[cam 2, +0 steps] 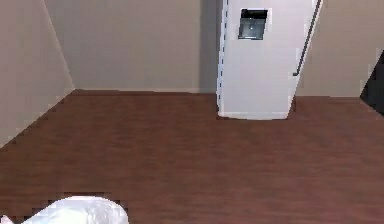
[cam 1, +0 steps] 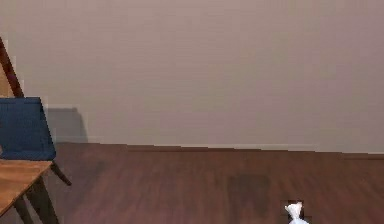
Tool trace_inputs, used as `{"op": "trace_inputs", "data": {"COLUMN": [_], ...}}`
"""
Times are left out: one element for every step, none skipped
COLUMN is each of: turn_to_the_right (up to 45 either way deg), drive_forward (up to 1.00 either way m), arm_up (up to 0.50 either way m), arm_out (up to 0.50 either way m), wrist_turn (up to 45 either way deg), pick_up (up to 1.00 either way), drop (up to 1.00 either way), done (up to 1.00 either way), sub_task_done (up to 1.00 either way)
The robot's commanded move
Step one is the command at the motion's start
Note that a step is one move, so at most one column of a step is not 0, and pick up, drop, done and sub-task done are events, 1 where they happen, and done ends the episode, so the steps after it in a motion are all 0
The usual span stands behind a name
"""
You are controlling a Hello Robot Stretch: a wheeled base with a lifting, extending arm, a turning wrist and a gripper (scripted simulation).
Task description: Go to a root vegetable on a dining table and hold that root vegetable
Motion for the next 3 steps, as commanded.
{"op": "trace_inputs", "data": {"turn_to_the_right": [-9.0,0.0,-45.0], "drive_forward": [0.00,0.40,0.00], "arm_up": [0.00,0.00,0.00], "arm_out": [0.00,0.00,0.00], "wrist_turn": [0.0,0.0,0.0], "pick_up": [0.00,0.00,0.00], "drop": [0.00,0.00,0.00], "done": [0.00,0.00,0.00], "sub_task_done": [0.00,0.00,0.00]}}
